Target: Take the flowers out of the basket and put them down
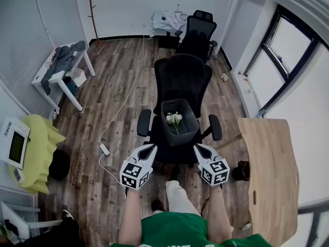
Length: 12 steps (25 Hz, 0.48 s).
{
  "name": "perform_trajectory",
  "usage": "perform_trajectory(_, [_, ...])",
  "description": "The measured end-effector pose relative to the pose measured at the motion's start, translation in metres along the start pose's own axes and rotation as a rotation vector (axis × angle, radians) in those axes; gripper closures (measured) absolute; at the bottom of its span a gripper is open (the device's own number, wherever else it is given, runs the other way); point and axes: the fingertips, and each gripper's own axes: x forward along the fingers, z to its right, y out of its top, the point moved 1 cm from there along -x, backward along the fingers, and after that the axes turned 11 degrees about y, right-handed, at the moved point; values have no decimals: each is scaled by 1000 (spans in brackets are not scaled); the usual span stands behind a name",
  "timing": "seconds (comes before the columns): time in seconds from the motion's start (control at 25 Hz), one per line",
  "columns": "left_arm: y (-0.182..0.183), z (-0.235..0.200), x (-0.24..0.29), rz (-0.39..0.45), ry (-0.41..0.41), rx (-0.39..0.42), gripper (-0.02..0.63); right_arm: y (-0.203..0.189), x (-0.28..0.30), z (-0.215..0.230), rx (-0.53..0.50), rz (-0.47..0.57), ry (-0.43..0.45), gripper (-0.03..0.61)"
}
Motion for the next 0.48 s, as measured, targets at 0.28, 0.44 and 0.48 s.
perform_trajectory(0.28, [6, -35, 61, -30, 22, -6, 598, 22, 54, 48, -14, -8, 20, 572])
perform_trajectory(0.44, [23, -45, 111, -24, 9, -4, 598, 37, 80, 92, -28, -26, 17, 572])
perform_trajectory(0.48, [28, -47, 123, -22, 8, -4, 598, 42, 86, 104, -26, -24, 19, 572])
